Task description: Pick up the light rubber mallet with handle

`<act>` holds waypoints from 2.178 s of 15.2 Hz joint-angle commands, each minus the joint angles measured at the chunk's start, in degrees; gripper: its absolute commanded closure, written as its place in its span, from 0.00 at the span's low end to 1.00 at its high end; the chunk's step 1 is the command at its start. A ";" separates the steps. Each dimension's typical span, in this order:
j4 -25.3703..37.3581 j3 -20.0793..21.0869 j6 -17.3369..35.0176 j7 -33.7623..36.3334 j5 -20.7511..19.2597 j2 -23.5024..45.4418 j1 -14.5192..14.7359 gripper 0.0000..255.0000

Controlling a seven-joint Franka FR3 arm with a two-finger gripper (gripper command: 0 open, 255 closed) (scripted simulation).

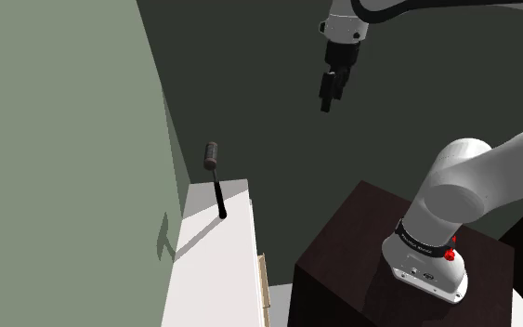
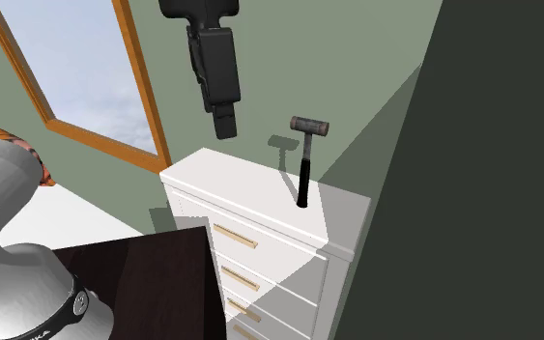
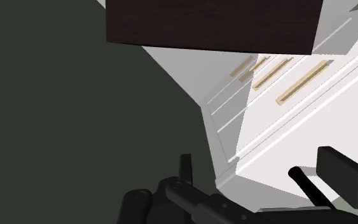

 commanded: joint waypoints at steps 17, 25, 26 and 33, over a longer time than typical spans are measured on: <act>10.15 23.49 12.72 40.75 5.05 21.08 -1.72 0.00; 25.14 32.47 14.82 63.66 -4.59 40.58 -3.11 0.00; 27.51 33.07 14.57 66.58 -6.41 43.39 -2.76 0.00; 34.93 33.37 14.84 76.40 -13.17 53.76 0.09 0.00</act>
